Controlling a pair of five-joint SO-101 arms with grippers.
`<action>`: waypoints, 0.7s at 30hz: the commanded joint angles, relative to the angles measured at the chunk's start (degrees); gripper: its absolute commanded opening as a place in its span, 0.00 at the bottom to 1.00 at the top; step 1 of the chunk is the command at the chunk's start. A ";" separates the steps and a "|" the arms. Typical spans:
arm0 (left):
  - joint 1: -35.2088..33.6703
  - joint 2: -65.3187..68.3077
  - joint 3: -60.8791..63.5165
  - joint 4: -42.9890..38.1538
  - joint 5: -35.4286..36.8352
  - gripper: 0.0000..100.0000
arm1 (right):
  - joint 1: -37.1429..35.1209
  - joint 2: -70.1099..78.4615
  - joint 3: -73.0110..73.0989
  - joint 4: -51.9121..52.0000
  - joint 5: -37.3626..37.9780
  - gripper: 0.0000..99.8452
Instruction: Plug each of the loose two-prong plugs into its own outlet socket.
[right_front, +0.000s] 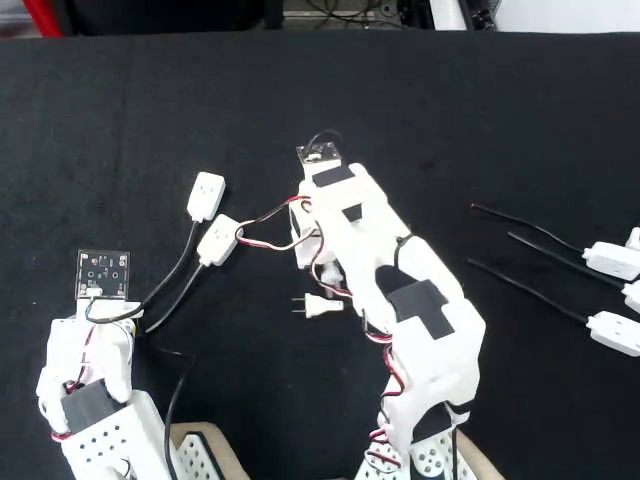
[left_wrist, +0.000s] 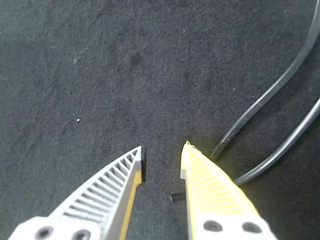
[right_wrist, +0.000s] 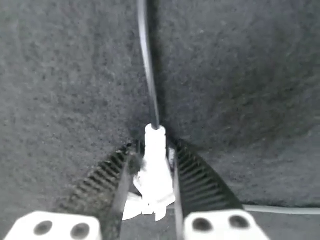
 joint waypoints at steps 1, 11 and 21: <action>0.04 -0.18 1.01 -0.70 0.44 0.13 | -2.11 0.13 -0.48 1.14 -0.26 0.04; 0.04 -0.18 1.01 -0.70 0.44 0.13 | -2.46 -8.40 3.47 1.49 2.37 0.03; 0.04 -0.18 1.01 -0.70 0.44 0.13 | -2.29 -9.63 4.35 1.41 5.10 0.02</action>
